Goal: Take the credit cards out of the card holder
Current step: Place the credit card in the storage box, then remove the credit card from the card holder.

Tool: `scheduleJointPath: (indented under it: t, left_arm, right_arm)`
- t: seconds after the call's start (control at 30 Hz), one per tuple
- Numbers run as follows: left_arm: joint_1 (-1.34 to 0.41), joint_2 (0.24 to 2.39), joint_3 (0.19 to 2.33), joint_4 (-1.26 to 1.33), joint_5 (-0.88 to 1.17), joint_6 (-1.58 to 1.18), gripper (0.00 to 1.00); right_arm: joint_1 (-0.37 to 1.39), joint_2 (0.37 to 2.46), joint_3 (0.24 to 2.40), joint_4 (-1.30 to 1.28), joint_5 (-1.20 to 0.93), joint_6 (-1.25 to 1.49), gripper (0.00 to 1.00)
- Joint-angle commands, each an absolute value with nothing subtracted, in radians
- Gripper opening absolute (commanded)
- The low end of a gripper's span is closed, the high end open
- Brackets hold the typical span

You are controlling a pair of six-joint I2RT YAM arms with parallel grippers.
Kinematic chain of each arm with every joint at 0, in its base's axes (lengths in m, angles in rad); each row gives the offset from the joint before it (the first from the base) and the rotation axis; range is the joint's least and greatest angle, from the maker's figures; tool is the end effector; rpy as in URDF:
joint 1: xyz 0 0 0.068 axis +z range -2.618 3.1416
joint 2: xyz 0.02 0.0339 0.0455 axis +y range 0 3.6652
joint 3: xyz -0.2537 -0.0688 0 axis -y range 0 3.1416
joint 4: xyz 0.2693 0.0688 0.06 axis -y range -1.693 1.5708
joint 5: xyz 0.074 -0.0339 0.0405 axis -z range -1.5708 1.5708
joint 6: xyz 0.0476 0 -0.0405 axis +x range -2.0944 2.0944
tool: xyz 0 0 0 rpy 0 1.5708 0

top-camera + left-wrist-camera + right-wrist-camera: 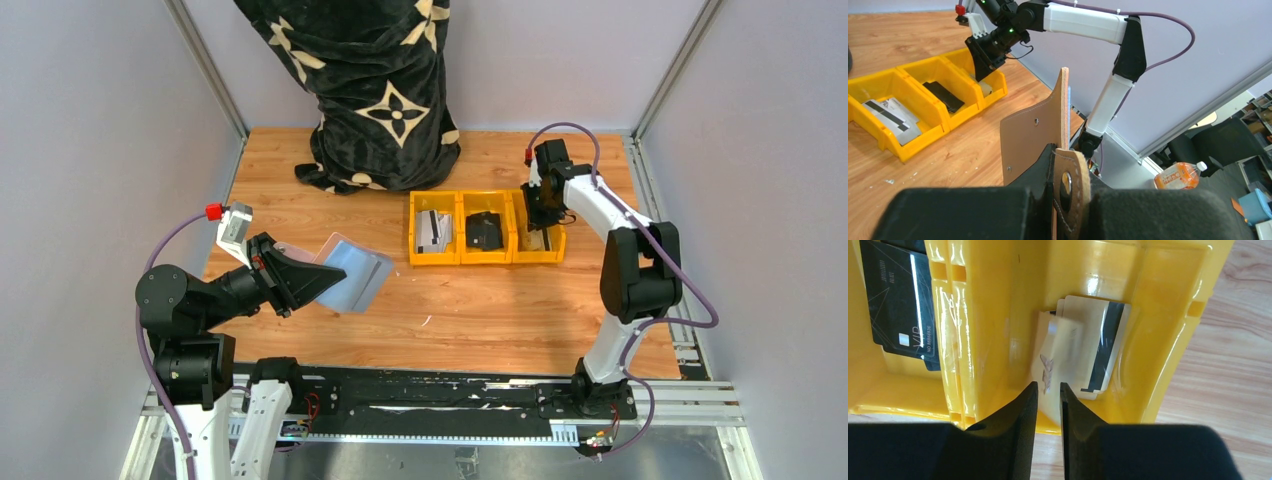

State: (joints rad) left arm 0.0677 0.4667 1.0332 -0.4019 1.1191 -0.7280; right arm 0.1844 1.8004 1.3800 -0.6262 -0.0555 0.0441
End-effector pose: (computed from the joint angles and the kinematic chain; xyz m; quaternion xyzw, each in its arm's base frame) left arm 0.0847 -0.0372 0.4383 0.1610 0.6621 -0.5343 0.5003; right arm 0.4015 0.0776 0.2002 -0.0748 0.9626 0.0562 0.2543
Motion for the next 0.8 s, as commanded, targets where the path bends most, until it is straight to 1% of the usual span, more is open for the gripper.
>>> scheduleJointPath:
  t: [0.0,0.13,0.2,0.27,0.3,0.33,0.37,0.4,0.43,0.47,0.57,0.6,0.67,0.77]
  left_arm:
    - [0.066,0.469,1.051,-0.380,1.132,-0.724,0.00]
    - [0.066,0.469,1.044,-0.374,1.131,-0.730,0.00]
    - [0.066,0.468,1.043,-0.368,1.130,-0.736,0.00]
    - [0.066,0.467,1.041,-0.361,1.130,-0.745,0.00]
    - [0.066,0.466,1.041,-0.357,1.131,-0.752,0.00]
    - [0.066,0.467,1.041,-0.353,1.132,-0.755,0.00]
    - [0.067,0.468,1.039,-0.347,1.135,-0.761,0.00]
    - [0.067,0.468,1.036,-0.343,1.136,-0.770,0.00]
    - [0.066,0.469,1.033,-0.338,1.139,-0.781,0.00]
    - [0.066,0.469,1.031,-0.328,1.144,-0.789,0.00]
    - [0.066,0.473,1.024,-0.325,1.157,-0.808,0.00]
    - [0.066,0.474,1.020,-0.324,1.163,-0.815,0.00]
    - [0.065,0.477,1.018,-0.324,1.179,-0.825,0.00]
    - [0.066,0.481,1.017,-0.319,1.199,-0.843,0.00]
  right_arm:
    - [0.181,1.751,1.391,-0.660,-0.001,0.058,0.28]
    - [0.202,1.649,1.414,-0.658,0.073,0.055,0.38]
    - [0.219,1.589,1.439,-0.672,0.103,0.057,0.41]
    - [0.250,1.522,1.460,-0.678,0.103,0.062,0.45]
    - [0.271,1.485,1.470,-0.672,0.069,0.063,0.46]
    - [0.295,1.438,1.469,-0.650,0.005,0.065,0.50]
    - [0.316,1.394,1.461,-0.612,-0.087,0.072,0.57]
    - [0.341,1.341,1.436,-0.561,-0.234,0.086,0.66]
    - [0.364,1.290,1.404,-0.484,-0.320,0.110,0.73]
    - [0.390,1.246,1.371,-0.397,-0.454,0.146,0.76]
    - [0.480,1.141,1.286,-0.110,-0.811,0.260,0.78]
    - [0.517,1.126,1.272,-0.037,-0.882,0.285,0.79]
    - [0.602,1.114,1.259,0.055,-0.967,0.297,0.79]
    - [0.730,1.128,1.256,0.086,-1.028,0.263,0.80]
